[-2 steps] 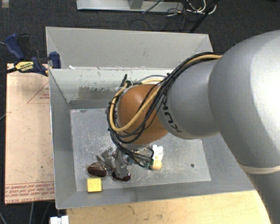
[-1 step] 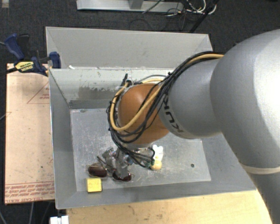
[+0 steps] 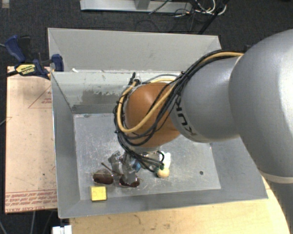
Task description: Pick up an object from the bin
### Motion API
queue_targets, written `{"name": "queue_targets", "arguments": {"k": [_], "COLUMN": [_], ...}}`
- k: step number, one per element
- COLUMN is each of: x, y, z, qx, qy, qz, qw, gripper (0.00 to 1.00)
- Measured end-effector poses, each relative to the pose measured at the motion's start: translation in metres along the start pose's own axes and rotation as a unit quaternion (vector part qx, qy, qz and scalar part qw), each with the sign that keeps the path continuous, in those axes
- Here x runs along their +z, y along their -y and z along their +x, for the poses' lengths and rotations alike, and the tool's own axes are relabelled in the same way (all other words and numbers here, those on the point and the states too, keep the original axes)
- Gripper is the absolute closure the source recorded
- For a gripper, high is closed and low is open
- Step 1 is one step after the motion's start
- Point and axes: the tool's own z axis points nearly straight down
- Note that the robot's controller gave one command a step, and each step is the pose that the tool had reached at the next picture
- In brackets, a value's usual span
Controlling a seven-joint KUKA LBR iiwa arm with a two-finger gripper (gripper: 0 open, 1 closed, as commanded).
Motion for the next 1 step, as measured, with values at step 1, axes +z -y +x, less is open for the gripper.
{"name": "queue_targets", "arguments": {"k": [1], "x": [-0.0149], "y": [0.0004], "z": [-0.0025], "qx": [0.000], "qy": [0.0046], "qz": [0.001], "qw": [1.0000], "gripper": [1.00]}}
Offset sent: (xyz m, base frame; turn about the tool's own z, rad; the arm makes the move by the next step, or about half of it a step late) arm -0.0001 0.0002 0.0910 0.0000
